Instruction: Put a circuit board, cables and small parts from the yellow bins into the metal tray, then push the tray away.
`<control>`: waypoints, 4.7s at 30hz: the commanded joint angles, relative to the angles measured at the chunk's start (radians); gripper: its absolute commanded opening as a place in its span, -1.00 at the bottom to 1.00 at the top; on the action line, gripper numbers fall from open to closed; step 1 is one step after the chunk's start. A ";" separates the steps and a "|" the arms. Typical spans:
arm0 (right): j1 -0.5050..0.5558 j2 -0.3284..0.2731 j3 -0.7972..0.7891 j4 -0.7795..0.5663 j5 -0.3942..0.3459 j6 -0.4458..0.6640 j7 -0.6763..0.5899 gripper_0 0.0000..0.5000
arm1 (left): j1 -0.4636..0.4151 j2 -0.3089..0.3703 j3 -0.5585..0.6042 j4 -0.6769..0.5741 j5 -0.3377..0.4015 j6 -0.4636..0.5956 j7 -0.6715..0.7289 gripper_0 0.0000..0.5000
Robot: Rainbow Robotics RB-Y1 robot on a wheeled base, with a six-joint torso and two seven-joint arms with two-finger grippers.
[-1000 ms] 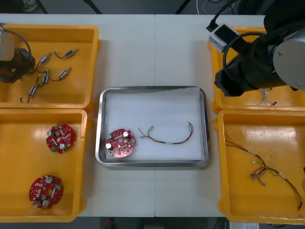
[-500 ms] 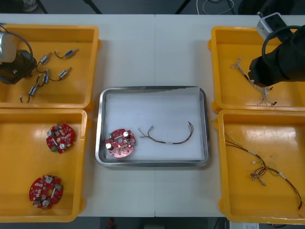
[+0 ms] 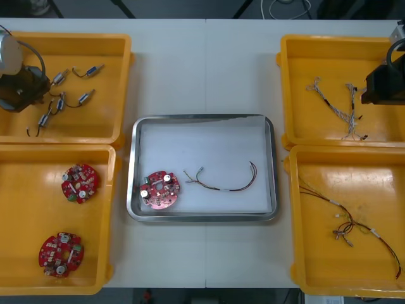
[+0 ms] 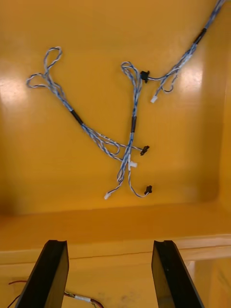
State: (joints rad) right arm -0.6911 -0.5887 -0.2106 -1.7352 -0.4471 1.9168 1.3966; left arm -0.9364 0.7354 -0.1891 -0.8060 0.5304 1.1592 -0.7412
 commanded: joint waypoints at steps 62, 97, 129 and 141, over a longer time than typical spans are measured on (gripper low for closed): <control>-0.792 -0.168 -0.096 1.517 0.294 -0.766 -0.057 1.00 | 0.137 -0.140 -0.440 -0.969 0.145 0.475 -0.032 -1.00; -0.588 -0.088 -0.101 1.580 0.179 -1.058 -0.372 1.00 | 0.136 -0.172 -0.512 -0.886 0.057 0.355 0.013 1.00; -0.528 -0.003 -0.062 1.580 0.215 -1.148 -0.301 1.00 | 0.110 0.010 0.023 -1.116 0.324 0.761 -0.271 1.00; -0.519 0.000 -0.062 1.580 0.220 -1.142 -0.274 -0.50 | 0.103 0.070 0.189 -0.888 0.278 0.761 -0.623 1.00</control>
State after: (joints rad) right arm -1.2344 -0.6106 -0.2898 -0.1402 -0.2358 0.7786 1.0931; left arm -0.8011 0.7661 -0.0460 -1.7203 0.8437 1.9120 -1.3212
